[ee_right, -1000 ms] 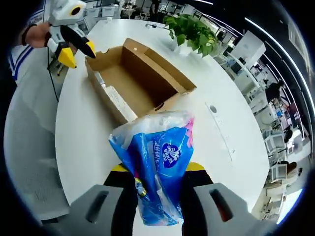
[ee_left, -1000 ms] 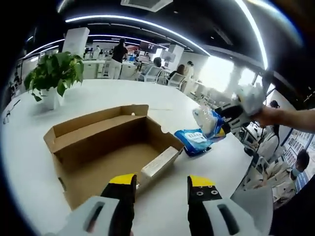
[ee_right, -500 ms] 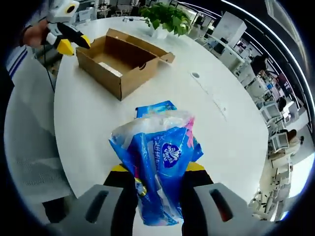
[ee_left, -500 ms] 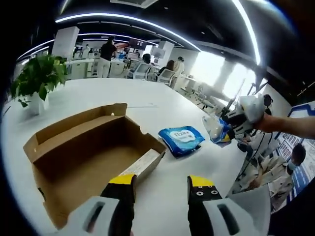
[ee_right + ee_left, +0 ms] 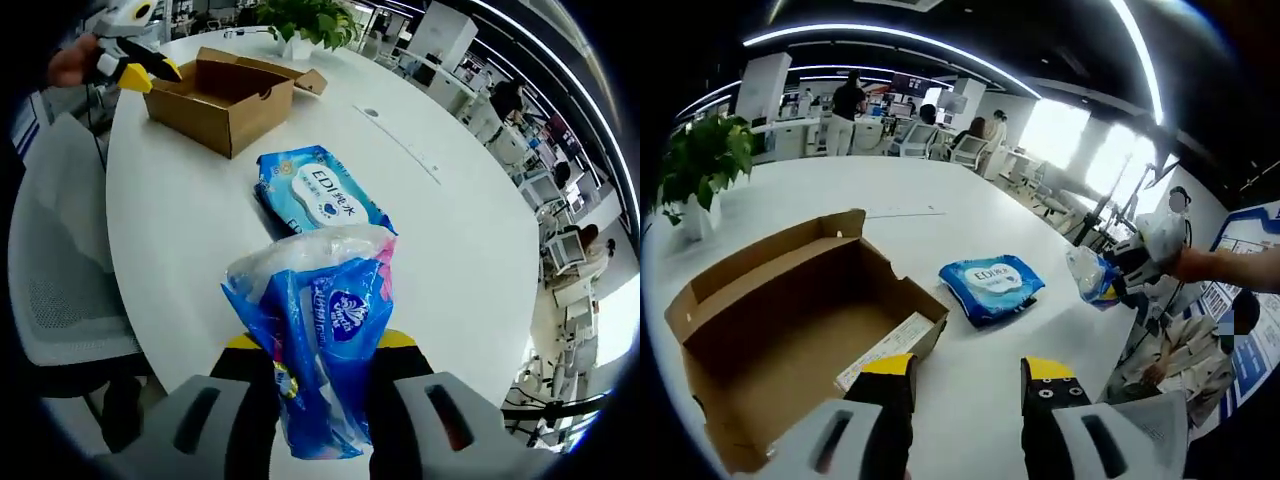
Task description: Operate the shoe box by opening the lid, removing the specified soft item, and placing it in the target area until the item is outside and the box remains undamaged.
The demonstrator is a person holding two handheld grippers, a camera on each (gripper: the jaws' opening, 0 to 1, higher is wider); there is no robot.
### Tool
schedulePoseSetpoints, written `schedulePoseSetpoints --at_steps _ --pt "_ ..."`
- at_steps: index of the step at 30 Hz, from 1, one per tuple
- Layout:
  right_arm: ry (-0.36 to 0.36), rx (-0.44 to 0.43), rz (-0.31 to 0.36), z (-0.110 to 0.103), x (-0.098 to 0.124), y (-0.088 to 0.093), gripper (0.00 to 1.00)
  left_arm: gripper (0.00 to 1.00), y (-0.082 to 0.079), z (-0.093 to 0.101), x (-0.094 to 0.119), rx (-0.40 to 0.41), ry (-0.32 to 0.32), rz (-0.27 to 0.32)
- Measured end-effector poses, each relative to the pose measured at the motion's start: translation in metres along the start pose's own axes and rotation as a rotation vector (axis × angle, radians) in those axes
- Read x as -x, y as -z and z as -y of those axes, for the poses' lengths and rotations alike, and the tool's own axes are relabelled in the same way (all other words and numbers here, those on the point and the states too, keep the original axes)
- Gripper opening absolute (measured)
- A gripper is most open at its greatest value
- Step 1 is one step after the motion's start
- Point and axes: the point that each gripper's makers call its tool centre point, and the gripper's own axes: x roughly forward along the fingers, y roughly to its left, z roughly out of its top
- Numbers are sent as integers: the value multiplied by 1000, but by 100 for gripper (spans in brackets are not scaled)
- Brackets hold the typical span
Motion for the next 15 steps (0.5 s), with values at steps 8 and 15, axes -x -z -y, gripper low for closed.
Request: schedulePoseSetpoints --at_steps 8,15 --pt "-9 -17 -9 8 -2 18 29 42 -1 9 -10 -6 3 -13" --pt "-18 -17 -15 21 -10 21 29 42 -5 6 -12 0 -14 -15"
